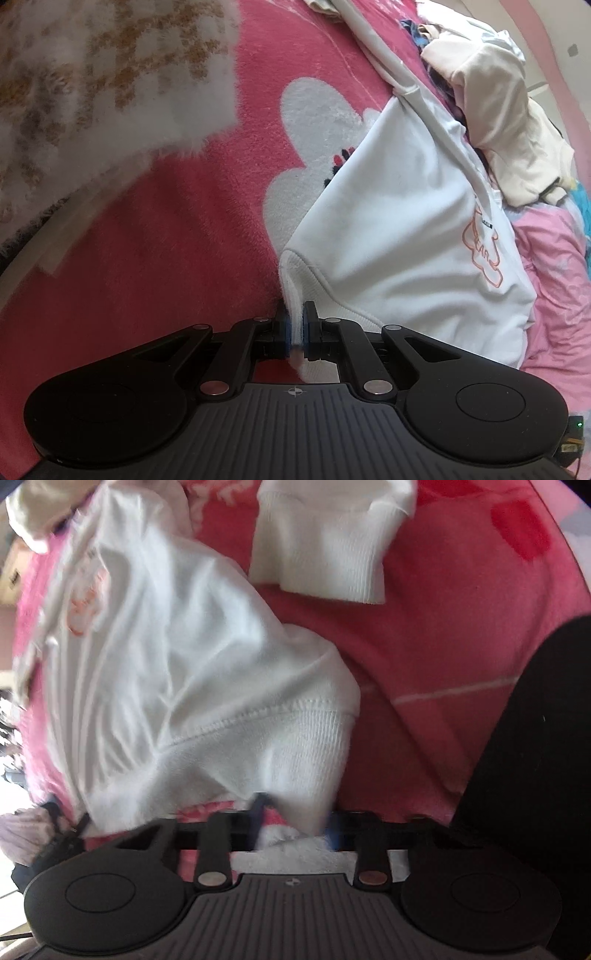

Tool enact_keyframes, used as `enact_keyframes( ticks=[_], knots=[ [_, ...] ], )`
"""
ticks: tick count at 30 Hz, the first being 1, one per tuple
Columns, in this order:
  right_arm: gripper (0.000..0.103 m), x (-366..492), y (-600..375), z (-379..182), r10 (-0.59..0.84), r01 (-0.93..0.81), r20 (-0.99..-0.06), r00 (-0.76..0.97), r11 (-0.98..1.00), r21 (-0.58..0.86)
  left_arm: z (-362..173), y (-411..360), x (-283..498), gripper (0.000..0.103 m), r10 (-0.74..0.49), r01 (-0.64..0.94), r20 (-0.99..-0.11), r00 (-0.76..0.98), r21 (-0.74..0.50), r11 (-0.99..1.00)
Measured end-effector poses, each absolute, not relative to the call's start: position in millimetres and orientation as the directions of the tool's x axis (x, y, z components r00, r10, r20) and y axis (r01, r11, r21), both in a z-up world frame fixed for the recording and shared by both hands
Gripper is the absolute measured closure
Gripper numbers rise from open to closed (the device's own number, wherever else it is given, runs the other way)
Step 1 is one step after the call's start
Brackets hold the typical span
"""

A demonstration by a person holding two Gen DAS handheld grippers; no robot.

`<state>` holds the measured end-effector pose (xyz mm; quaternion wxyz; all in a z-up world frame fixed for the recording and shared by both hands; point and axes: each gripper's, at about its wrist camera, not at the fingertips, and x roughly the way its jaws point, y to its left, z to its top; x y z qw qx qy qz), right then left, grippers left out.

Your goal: Fold clothes

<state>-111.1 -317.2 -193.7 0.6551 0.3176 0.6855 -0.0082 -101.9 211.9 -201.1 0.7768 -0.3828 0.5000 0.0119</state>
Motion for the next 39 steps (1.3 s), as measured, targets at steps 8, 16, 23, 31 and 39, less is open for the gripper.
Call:
enact_keyframes(
  ticks=[8, 16, 23, 31, 39],
  knots=[
    [0.089, -122.9, -320.7, -155.2, 0.398, 0.359, -0.899, 0.184, 0.824, 0.439, -194.1, 215.7, -107.0, 0.099, -0.382, -0.37, -0.764, 0.52, -0.604, 0.706],
    [0.056, -106.2, -311.5, -177.8, 0.318, 0.405, -0.938, 0.139, 0.846, 0.347, -197.1, 214.0, -105.4, 0.099, -0.376, -0.365, -0.77, 0.516, -0.594, 0.717],
    [0.097, -113.8, -310.7, -192.5, 0.362, 0.406, -0.92, 0.148, 0.826, 0.39, -202.9, 211.2, -103.8, 0.099, -0.364, -0.363, -0.77, 0.523, -0.588, 0.723],
    [0.098, -144.8, -335.1, -147.3, 0.557, 0.377, -0.754, 0.348, 0.653, 0.657, -182.0, 238.8, -143.9, 0.099, -0.495, -0.323, -0.471, 0.73, -0.876, 0.357],
    [0.098, 54.3, -361.6, -32.8, 0.565, 0.236, -0.514, 0.645, 0.492, 0.838, -60.2, 223.2, 44.2, 0.1, -0.464, -0.318, -0.375, 0.802, -0.927, 0.2]
  ],
)
